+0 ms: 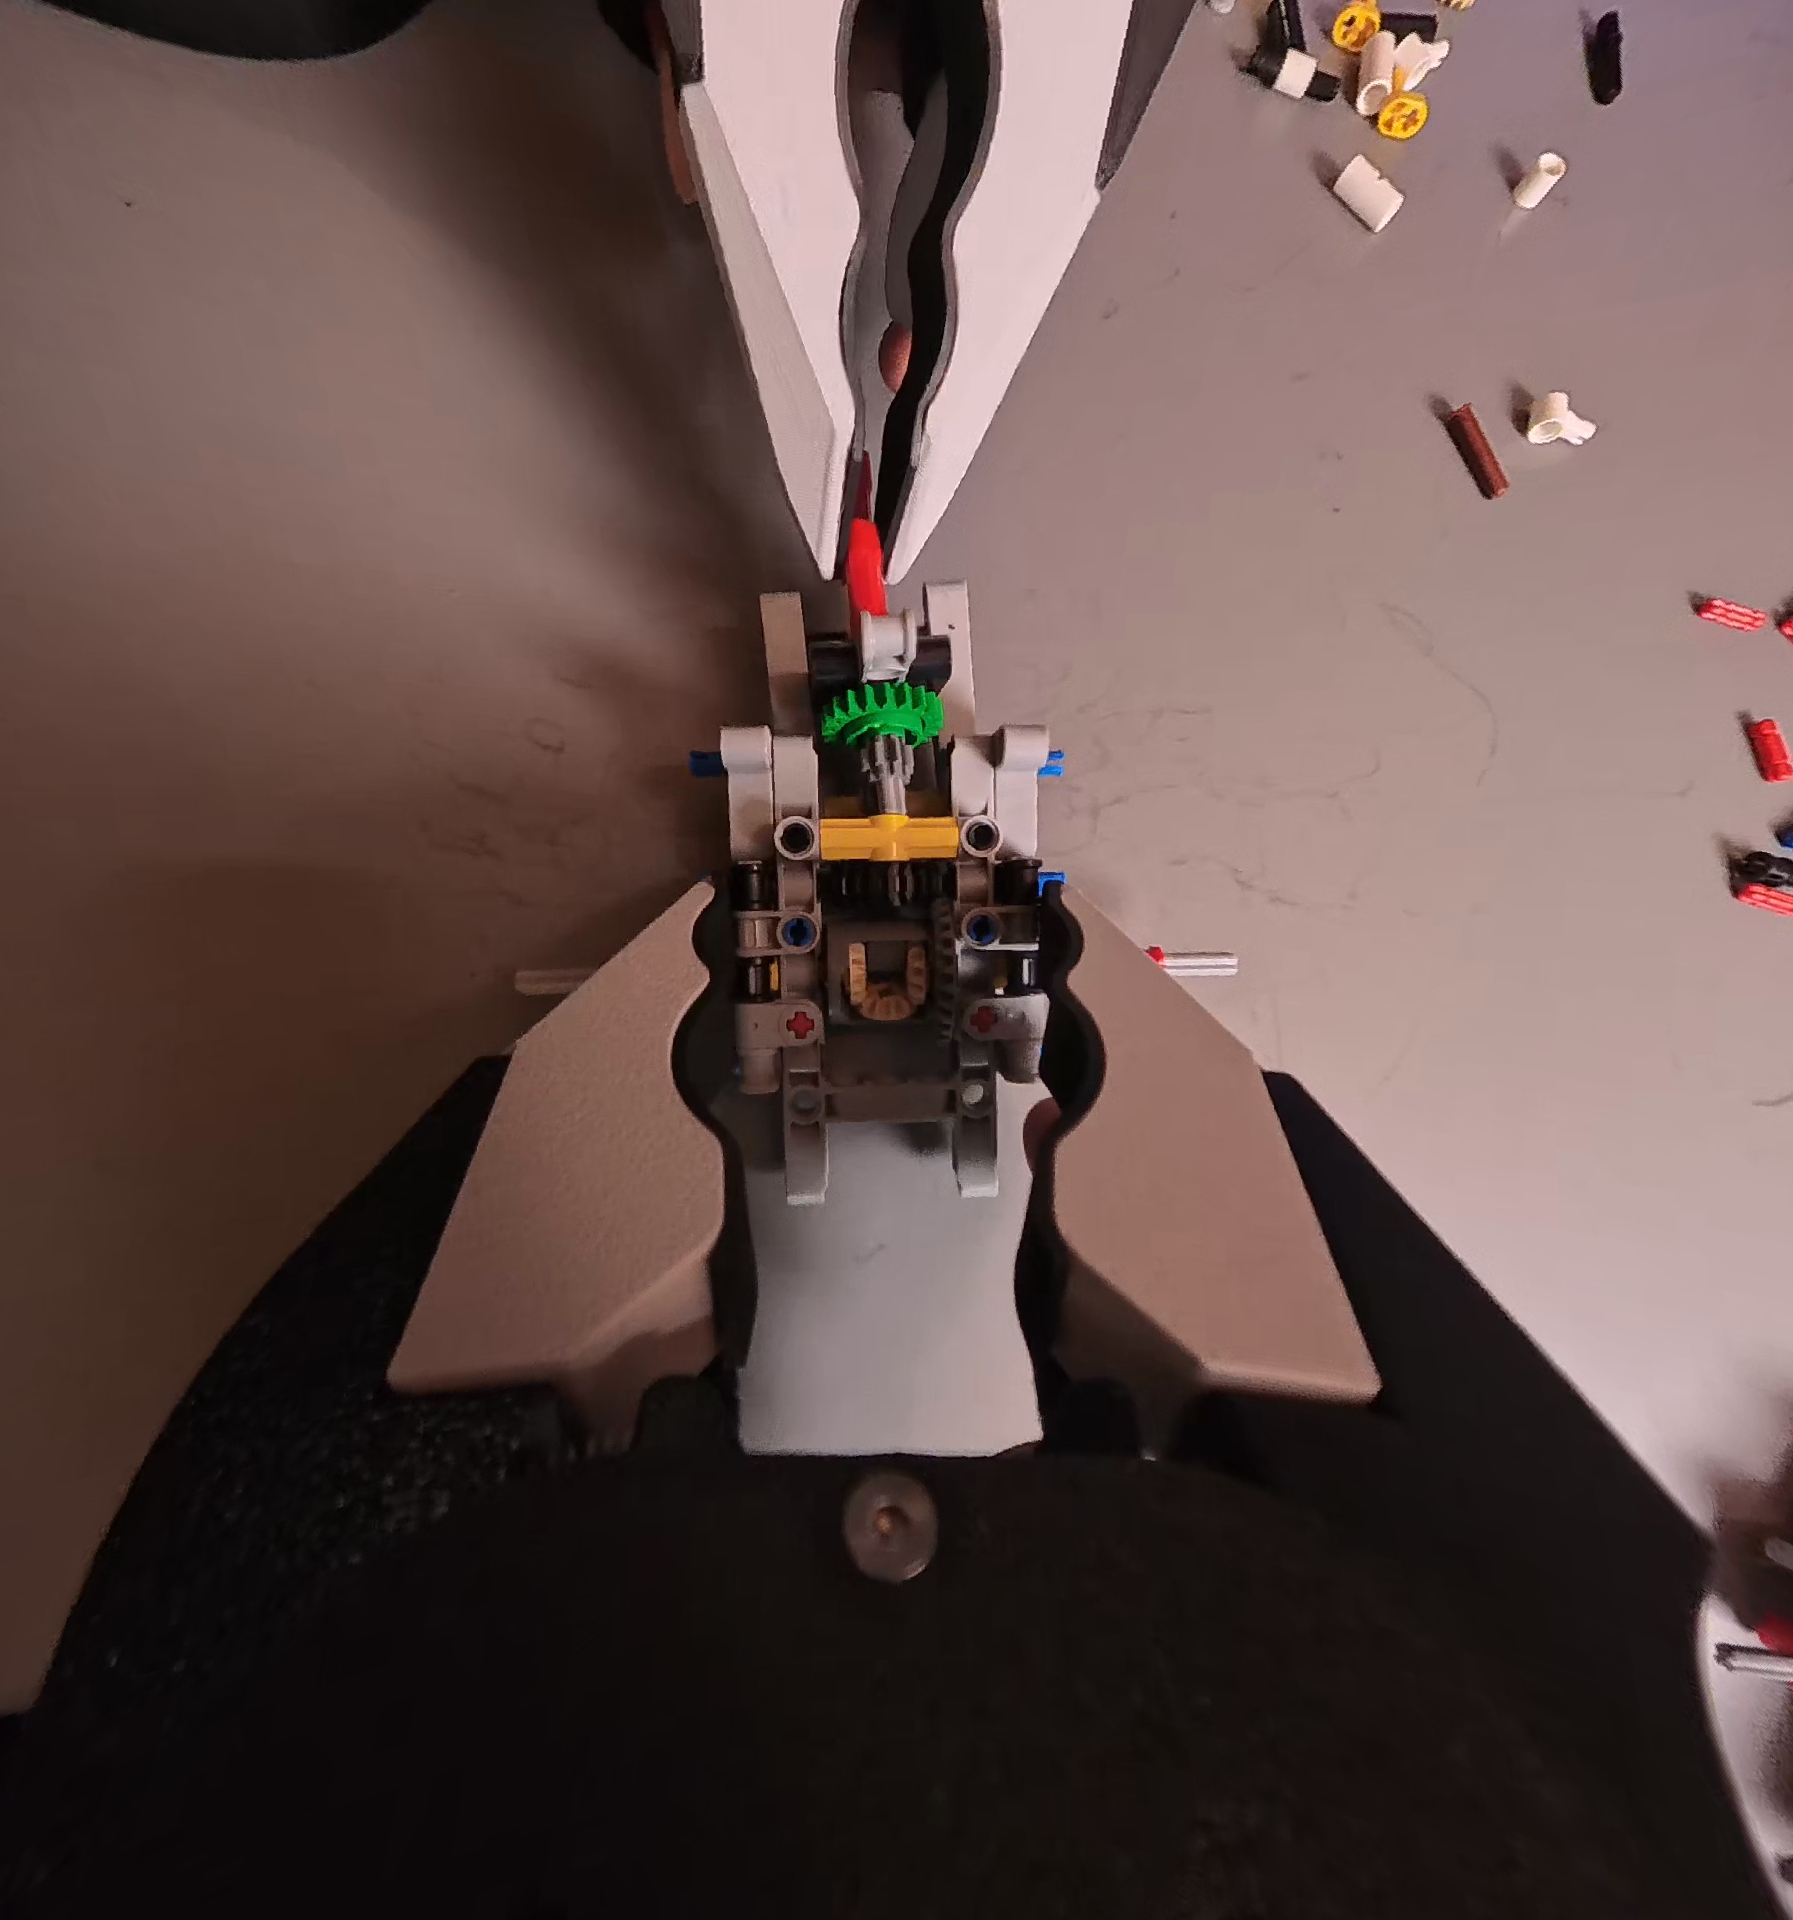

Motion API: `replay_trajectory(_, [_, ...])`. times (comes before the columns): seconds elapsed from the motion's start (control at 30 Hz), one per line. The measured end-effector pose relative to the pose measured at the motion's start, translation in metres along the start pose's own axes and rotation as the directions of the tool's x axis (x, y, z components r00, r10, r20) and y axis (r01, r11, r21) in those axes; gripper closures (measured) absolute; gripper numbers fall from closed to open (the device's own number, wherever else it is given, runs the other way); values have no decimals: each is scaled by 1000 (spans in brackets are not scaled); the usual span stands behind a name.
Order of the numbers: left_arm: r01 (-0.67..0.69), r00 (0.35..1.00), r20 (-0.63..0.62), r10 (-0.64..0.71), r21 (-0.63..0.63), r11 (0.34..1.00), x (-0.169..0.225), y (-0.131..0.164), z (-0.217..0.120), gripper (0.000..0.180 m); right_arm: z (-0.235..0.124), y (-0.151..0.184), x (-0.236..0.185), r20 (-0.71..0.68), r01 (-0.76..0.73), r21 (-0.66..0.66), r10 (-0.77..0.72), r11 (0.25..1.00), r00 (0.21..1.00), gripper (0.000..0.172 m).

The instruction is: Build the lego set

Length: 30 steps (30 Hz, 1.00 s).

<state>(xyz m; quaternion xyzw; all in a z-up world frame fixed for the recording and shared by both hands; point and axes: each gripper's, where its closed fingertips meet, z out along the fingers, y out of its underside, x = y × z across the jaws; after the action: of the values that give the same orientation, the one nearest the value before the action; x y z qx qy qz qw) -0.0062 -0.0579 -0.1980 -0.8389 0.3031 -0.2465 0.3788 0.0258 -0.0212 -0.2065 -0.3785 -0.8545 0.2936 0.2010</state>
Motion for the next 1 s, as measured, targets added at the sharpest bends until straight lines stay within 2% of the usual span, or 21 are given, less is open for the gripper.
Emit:
replay_trajectory(0.17, [-25, 1000, -12, 25, -36, 999, 2, 0, 1, 175, 0, 1, -1, 18, 38, -52, -38, 998, 999, 115])
replay_trajectory(0.37, [5, 998, -57, -8, -56, 998, 5, -1, 1, 175, -3, 0, -4, 34, 76, -71, -73, 995, 997, 115])
replay_trajectory(0.5, [77, 990, -114, -87, -85, 993, 9, -5, 0, 176, -4, 2, -7, 56, 100, -147, -93, 984, 994, 116])
replay_trajectory(0.8, [179, 972, -122, -199, -161, 971, 8, 4, 6, 176, -1, 4, -6, 60, 98, -240, -86, 966, 994, 116])
replay_trajectory(1.0, [280, 934, -183, -308, -166, 946, 11, 0, 1, 176, -1, 2, -7, 65, 117, -284, -103, 952, 993, 116])
